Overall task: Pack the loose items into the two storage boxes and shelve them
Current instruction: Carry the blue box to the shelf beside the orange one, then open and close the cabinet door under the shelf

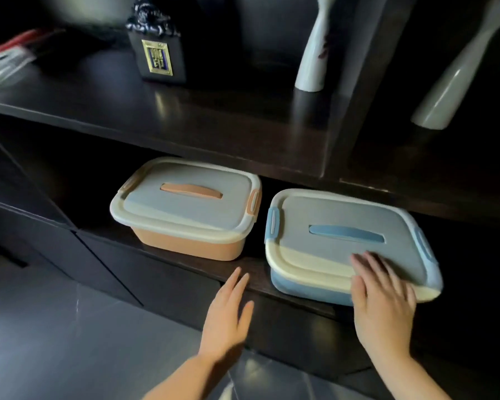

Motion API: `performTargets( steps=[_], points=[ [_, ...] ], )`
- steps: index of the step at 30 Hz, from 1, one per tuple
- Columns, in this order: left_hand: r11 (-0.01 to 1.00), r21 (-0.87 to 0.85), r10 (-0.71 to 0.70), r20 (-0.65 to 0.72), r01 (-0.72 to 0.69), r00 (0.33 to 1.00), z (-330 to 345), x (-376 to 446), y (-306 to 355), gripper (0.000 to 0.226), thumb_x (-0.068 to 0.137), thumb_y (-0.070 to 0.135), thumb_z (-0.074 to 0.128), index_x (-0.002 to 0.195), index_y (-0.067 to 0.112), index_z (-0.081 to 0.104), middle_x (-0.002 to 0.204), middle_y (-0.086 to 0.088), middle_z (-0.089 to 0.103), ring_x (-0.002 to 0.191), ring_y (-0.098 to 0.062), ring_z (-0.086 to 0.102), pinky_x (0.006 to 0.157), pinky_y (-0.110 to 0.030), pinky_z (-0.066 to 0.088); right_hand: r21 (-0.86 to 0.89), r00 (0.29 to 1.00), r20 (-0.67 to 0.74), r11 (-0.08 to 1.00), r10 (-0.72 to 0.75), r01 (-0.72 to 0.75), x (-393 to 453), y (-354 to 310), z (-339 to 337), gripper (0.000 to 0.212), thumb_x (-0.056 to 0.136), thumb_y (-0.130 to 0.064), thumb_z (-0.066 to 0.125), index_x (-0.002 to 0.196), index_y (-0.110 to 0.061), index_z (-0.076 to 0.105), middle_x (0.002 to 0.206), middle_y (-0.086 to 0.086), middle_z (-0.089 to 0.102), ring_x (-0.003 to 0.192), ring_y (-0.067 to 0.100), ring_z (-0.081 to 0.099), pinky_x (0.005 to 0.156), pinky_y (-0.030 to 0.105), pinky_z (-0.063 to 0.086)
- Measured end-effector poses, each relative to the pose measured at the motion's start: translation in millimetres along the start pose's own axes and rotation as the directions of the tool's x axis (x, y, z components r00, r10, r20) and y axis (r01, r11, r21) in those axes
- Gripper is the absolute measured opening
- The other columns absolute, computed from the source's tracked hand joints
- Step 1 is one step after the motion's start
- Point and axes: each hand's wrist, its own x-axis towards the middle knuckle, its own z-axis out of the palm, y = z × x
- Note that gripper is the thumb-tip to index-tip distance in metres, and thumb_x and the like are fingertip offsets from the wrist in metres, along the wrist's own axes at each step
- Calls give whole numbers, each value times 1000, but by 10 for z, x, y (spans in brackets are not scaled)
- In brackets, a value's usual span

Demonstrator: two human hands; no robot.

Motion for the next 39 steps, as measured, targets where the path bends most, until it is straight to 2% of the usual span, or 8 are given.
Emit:
performTargets(
  steps=[3,6,9,15,20,26,33,39],
  points=[
    [958,-10,-286,14,286,958,17,-338,-420,55,88,12,54,139,29,41,149,12,33,136,-5,30,108,-16,19,144,996,-82,989,46,-34,-394,-350,191,48,91,-34,37,135,-19,51,146,5,45,141,24,31,113,46,20],
    [924,-47,-373,111,380,921,23,-305,-610,55,87,4,51,139,22,43,143,6,43,130,-11,39,105,-15,23,285,975,-120,934,-189,216,-745,-706,494,47,80,-15,52,127,-15,61,141,11,49,135,28,40,110,45,31],
    [868,-161,-439,189,469,878,19,-112,-586,50,90,-1,48,137,17,45,139,-1,49,125,-14,47,107,-22,31,387,924,104,870,-369,304,-873,-950,797,53,65,-1,69,114,-22,69,121,-5,63,112,14,58,98,31,45],
    [961,-6,-275,110,277,955,-121,182,-720,50,88,-3,44,135,14,49,138,2,45,124,-6,41,99,-5,19,318,776,502,916,-381,244,-623,-1398,1335,73,82,-7,52,150,-21,27,157,-3,25,144,13,21,118,27,11],
    [971,25,-238,227,238,944,-101,181,-821,51,92,6,44,141,19,41,144,1,39,131,-17,39,97,-10,25,103,843,483,971,-237,214,-671,-1541,1435,92,50,-26,85,135,-12,54,134,1,58,123,19,56,110,40,36],
    [994,-46,-78,316,97,945,-63,195,-1163,67,79,-11,42,141,16,44,138,0,44,129,-15,42,109,-22,31,-12,919,374,990,-127,142,-815,-1665,1655,81,66,-21,60,144,-11,39,141,2,48,131,28,44,118,44,19],
    [750,-395,-266,555,530,789,-52,59,-1362,41,97,5,44,137,13,47,134,-8,54,125,-23,50,110,-40,36,24,942,331,998,49,-60,-968,-1916,1649,58,85,-18,54,142,-18,42,136,-1,48,131,24,39,110,36,30],
    [544,-351,-351,729,762,587,-81,-375,-1194,27,99,20,43,119,15,59,123,-12,61,116,-29,56,97,-50,47,47,950,285,988,130,-149,-1471,-1951,1422,20,90,-39,59,101,-23,62,103,-4,57,100,18,49,86,32,41]
  ],
)
